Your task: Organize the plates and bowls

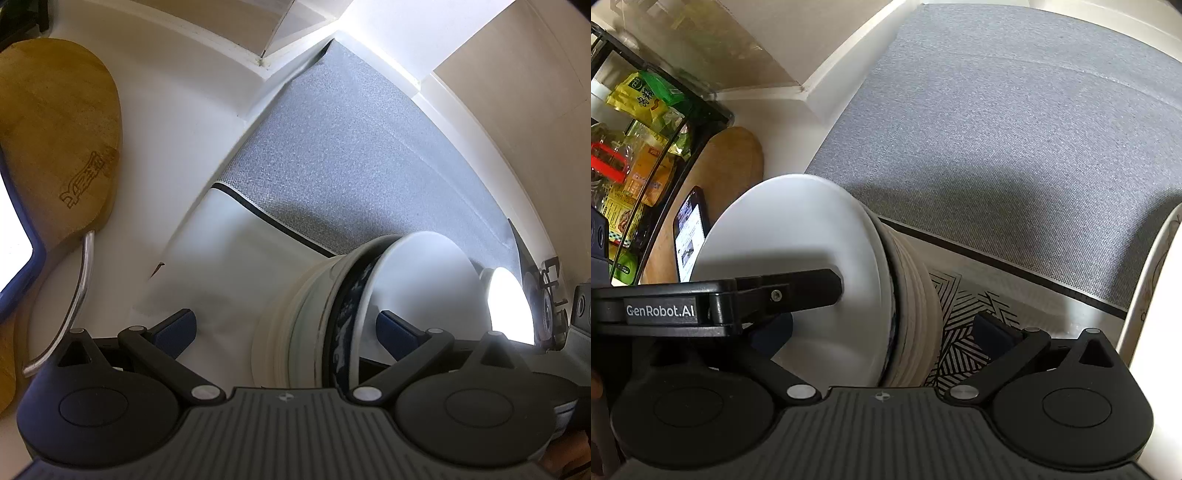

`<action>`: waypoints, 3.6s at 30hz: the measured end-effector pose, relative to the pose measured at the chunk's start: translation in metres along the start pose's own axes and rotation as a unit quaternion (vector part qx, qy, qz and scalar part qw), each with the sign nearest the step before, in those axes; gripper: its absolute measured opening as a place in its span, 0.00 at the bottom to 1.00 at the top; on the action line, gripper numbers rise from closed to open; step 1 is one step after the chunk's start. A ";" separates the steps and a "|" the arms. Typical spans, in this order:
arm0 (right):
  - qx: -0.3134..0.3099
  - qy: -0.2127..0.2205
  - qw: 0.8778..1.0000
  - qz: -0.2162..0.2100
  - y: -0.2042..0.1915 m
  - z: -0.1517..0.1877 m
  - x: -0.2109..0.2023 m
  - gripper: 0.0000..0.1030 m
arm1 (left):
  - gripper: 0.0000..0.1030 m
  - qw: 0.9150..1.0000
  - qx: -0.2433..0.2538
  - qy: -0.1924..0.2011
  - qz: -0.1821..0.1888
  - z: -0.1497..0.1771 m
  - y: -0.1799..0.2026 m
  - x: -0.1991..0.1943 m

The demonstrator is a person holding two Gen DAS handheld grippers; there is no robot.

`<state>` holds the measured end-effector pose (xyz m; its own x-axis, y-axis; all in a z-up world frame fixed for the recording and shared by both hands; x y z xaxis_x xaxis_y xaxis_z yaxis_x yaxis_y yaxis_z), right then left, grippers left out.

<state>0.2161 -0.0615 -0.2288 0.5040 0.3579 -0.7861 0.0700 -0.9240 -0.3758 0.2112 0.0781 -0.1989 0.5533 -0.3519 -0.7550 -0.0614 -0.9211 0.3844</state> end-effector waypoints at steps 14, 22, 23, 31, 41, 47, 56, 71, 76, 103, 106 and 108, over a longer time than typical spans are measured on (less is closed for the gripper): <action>0.000 0.002 1.000 -0.013 -0.004 0.000 -0.001 0.90 | 0.97 1.000 -0.002 -0.003 0.002 -0.001 0.001 0.000; 0.038 0.018 0.999 -0.035 0.003 -0.002 -0.006 0.80 | 0.64 0.998 -0.037 -0.002 0.057 -0.010 -0.001 -0.004; 0.037 0.019 0.999 -0.032 0.002 -0.002 -0.006 0.79 | 0.64 0.997 -0.041 0.001 0.062 -0.010 -0.002 -0.004; 0.074 0.016 0.997 -0.017 0.012 -0.007 -0.011 0.73 | 0.64 0.995 -0.050 0.032 0.085 -0.016 0.005 -0.010; 0.100 0.021 0.994 -0.038 0.027 -0.012 -0.015 0.63 | 0.72 0.997 -0.047 -0.013 0.061 -0.001 -0.007 -0.011; 0.096 0.021 0.994 -0.038 0.030 -0.013 -0.013 0.72 | 0.74 0.993 -0.084 -0.024 0.073 0.009 -0.007 -0.004; 0.095 0.038 0.995 -0.015 0.020 -0.026 -0.016 0.59 | 0.70 0.987 -0.130 -0.031 0.088 0.015 -0.003 -0.004; 0.082 -0.007 0.997 -0.003 0.031 -0.015 -0.019 0.69 | 0.66 0.989 -0.109 -0.042 0.092 0.010 0.000 0.001; 0.124 -0.004 0.992 -0.021 0.036 -0.012 -0.015 0.67 | 0.66 0.987 -0.120 -0.042 0.101 0.009 0.001 0.003; 0.115 0.057 0.991 0.036 0.061 -0.051 -0.054 0.66 | 0.67 0.985 -0.083 -0.031 0.149 -0.013 0.059 0.020; 0.118 0.066 0.990 0.042 0.068 -0.053 -0.064 0.66 | 0.67 0.984 -0.078 -0.033 0.160 -0.015 0.070 0.022; 0.117 0.074 0.989 0.047 0.072 -0.055 -0.071 0.66 | 0.67 0.983 -0.073 -0.034 0.167 -0.017 0.078 0.023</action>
<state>0.2325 -0.1604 -0.1731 0.6201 0.2326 -0.7492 -0.1761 -0.8894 -0.4219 0.2328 0.0014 -0.1774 0.4652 -0.6456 -0.6056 -0.1071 -0.7202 0.6855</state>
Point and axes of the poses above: each gripper's, at about its wrist camera, not at the fingertips, and x roughly the way its jaws point, y to its right, z to its underside, the point moved 8 cm from there along x, roughly the way its jaws point, and after that the axes turned 15 degrees about y, right-handed, at the moved point
